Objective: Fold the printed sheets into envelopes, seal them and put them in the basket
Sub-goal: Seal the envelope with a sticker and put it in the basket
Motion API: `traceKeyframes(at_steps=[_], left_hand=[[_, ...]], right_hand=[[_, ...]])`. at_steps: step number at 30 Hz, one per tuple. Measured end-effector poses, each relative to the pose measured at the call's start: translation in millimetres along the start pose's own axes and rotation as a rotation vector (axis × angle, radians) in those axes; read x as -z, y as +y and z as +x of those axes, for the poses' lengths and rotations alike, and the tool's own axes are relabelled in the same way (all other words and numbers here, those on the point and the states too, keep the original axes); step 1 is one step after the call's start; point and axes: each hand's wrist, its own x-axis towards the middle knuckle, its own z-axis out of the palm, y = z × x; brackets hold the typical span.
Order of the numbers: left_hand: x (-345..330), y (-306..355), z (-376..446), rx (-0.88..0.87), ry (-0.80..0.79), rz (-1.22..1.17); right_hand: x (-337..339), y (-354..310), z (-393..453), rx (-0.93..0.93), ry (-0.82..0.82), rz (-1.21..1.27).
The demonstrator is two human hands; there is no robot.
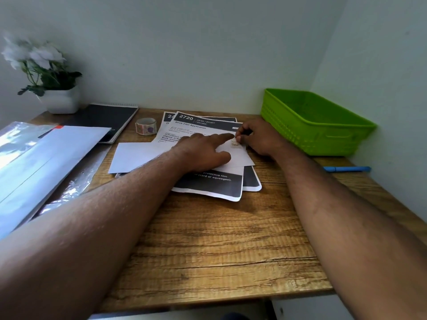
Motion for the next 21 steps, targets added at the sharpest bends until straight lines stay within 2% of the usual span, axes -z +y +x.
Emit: traceKeyframes(at_steps=[21], left_hand=[[-3.3,-1.8,0.6,-0.043,-0.032,0.059]], right_hand=[[-6.6,5.0,8.7,0.023,0.045,-0.091]])
